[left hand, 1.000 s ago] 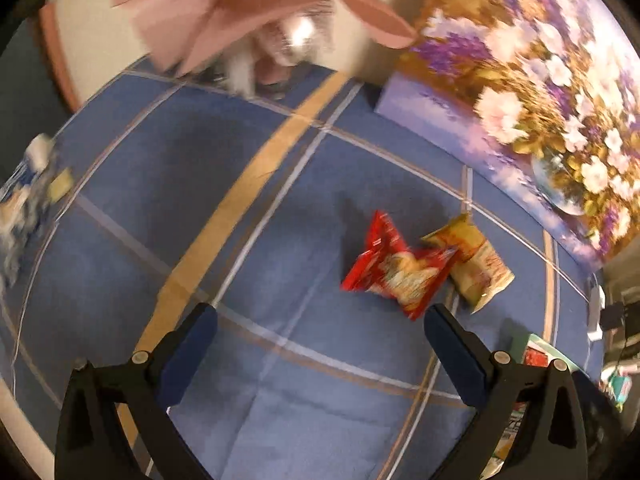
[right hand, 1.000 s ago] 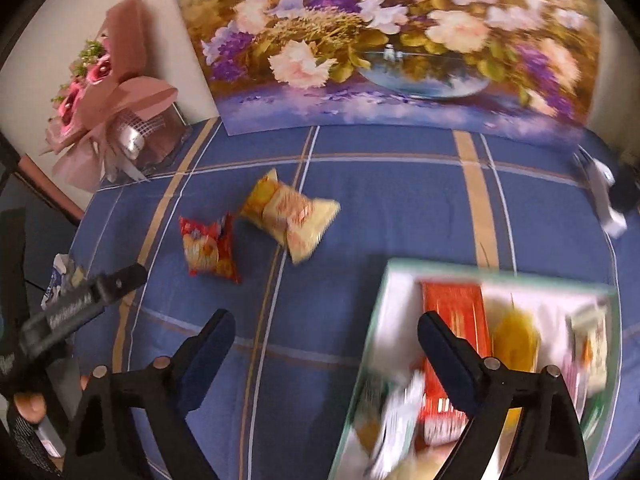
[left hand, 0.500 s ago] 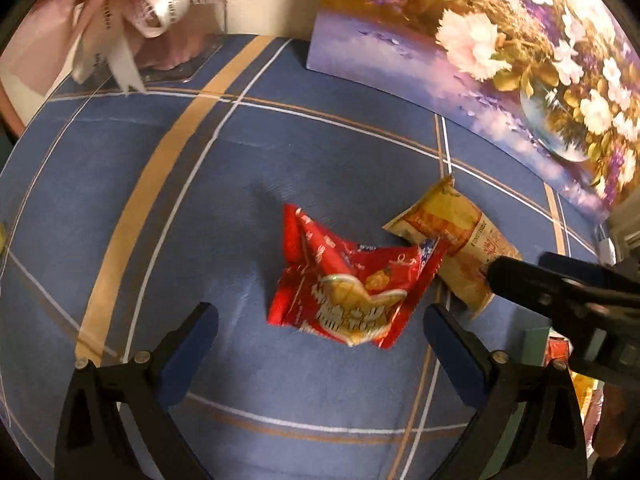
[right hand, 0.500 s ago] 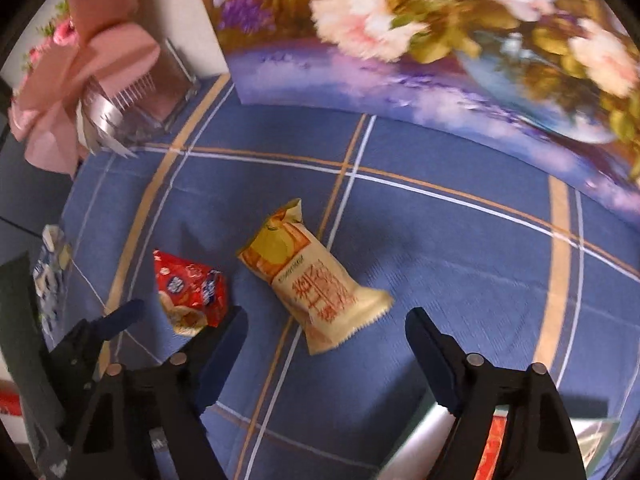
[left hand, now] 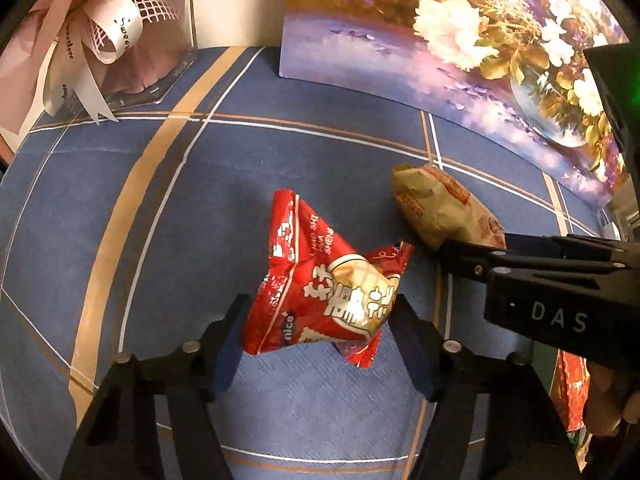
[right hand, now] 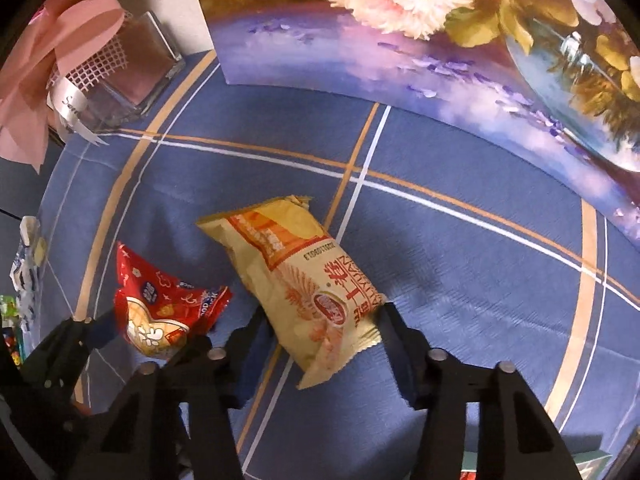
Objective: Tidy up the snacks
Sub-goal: 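Grasp the red snack pack with the left tool while the right grasps the yellow bag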
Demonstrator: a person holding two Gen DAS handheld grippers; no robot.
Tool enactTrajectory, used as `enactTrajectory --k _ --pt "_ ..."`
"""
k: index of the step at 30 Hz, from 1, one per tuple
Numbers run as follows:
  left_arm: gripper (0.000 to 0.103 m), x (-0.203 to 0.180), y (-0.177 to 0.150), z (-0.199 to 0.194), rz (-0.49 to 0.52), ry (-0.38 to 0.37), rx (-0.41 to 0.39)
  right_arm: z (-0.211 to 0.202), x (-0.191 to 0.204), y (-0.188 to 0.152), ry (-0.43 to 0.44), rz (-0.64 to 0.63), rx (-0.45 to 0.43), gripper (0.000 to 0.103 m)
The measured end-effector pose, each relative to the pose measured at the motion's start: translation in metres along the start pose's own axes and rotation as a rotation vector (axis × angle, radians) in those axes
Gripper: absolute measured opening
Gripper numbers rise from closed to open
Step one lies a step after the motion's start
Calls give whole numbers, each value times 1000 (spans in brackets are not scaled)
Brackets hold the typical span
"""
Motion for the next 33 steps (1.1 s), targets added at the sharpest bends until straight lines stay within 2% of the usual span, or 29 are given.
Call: enactTrajectory --k 7,14,22,33 --pt "63 8 -7 -5 -31 -1 -10 -14 -5 -8 18 13 -52 40" --pt "63 9 -25 -22 -60 10 4 -37 -9 -35 25 36 -75 34" --pt "63 0 -53 -66 -96 -15 5 -84 3 -87 35 47 -125 27" --pt "63 -29 -110 -118 -118 -83 19 -145 14 -172 59 80 -187 25"
Point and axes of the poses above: each gripper's, at about its wrist camera, not at the fingertips, and z roughly the way its jaws point, x to its left, y to its top, the point moved 6 cm from there along z, roughly the way its jaws point, and after that the axes turned 6 degrees about y, right-handed, at the moved point
